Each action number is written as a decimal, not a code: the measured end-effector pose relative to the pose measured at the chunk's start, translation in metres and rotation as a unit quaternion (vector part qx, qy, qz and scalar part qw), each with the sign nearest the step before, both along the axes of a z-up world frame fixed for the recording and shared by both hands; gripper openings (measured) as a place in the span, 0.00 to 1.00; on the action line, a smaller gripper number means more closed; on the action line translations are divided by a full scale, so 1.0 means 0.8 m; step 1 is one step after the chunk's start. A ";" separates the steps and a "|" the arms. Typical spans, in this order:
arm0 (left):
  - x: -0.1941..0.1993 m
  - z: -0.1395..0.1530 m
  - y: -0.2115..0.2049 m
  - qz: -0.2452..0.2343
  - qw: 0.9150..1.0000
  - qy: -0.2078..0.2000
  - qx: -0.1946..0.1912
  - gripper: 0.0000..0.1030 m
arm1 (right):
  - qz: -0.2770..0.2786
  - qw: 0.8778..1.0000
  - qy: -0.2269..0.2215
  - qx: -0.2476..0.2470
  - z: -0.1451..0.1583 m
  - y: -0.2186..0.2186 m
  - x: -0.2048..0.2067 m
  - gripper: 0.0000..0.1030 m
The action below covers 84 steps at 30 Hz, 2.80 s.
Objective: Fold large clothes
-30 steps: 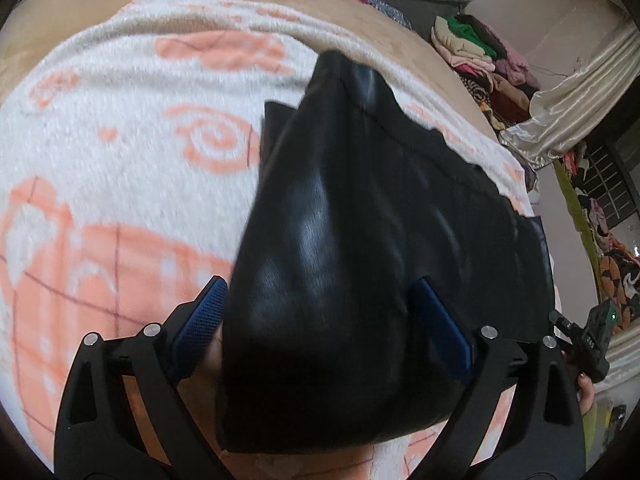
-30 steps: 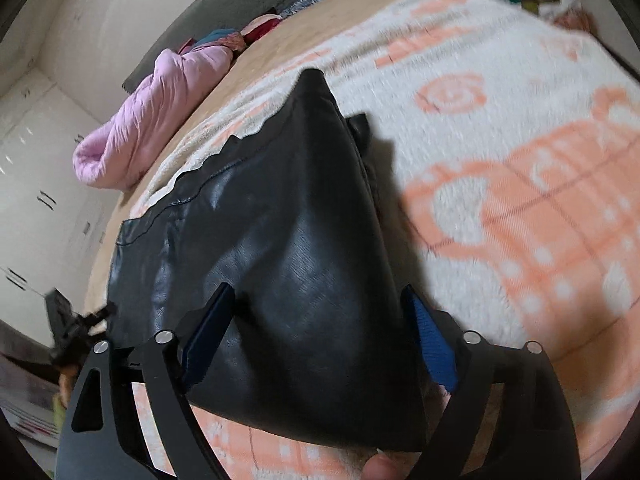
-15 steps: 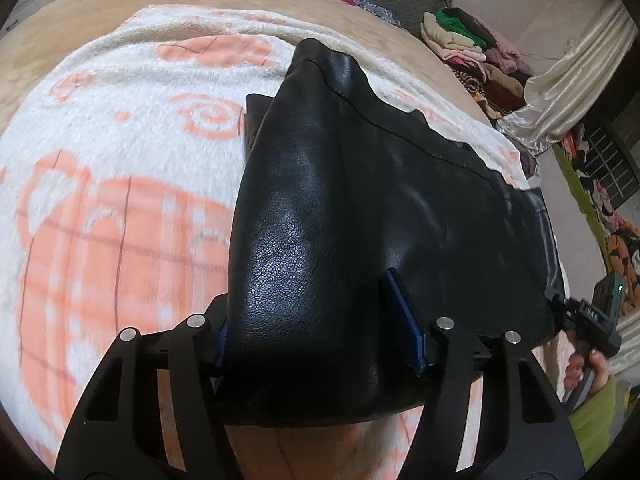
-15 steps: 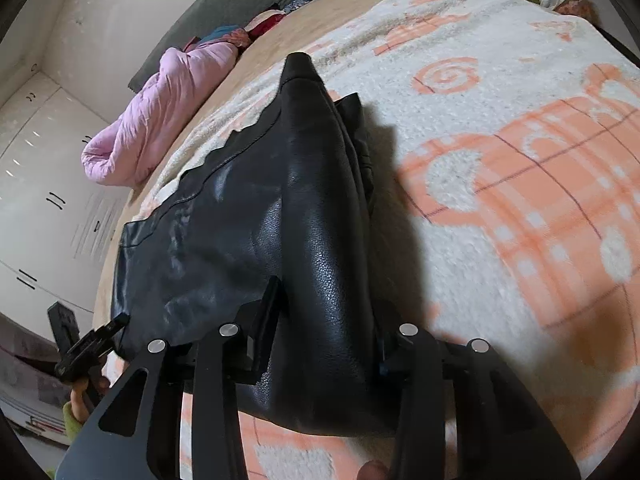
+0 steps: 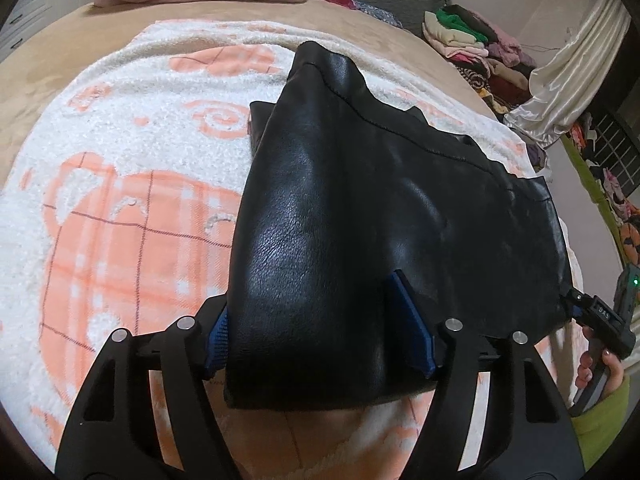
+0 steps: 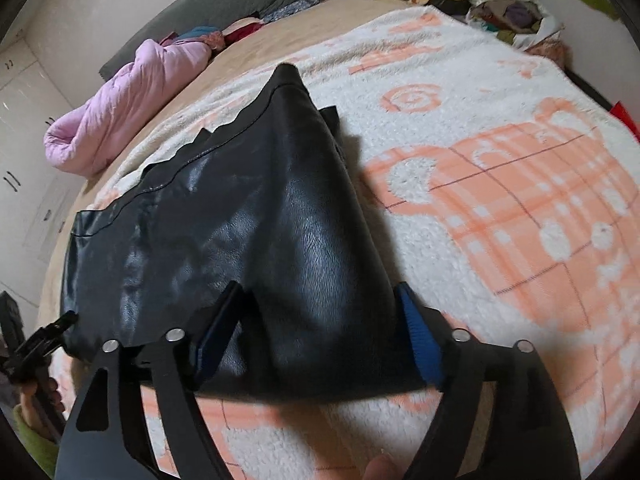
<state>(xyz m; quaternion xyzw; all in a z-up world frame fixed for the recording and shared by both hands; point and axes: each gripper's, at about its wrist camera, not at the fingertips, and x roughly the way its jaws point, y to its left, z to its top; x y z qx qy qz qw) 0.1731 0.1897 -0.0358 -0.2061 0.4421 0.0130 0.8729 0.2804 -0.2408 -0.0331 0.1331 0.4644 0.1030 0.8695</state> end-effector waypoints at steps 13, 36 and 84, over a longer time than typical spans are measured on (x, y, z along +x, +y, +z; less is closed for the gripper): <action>-0.035 0.021 -0.011 0.005 0.999 -0.022 0.030 0.91 | -0.044 0.985 -0.120 -0.114 0.040 0.037 -0.059 0.96; -0.052 0.038 0.015 0.052 0.996 -0.033 0.057 0.91 | 0.139 0.973 -0.130 -0.132 0.033 0.235 -0.093 0.95; 0.082 0.011 0.029 -0.031 0.999 -0.012 -0.020 0.32 | 0.130 0.986 -0.007 -0.106 -0.001 0.297 0.151 0.39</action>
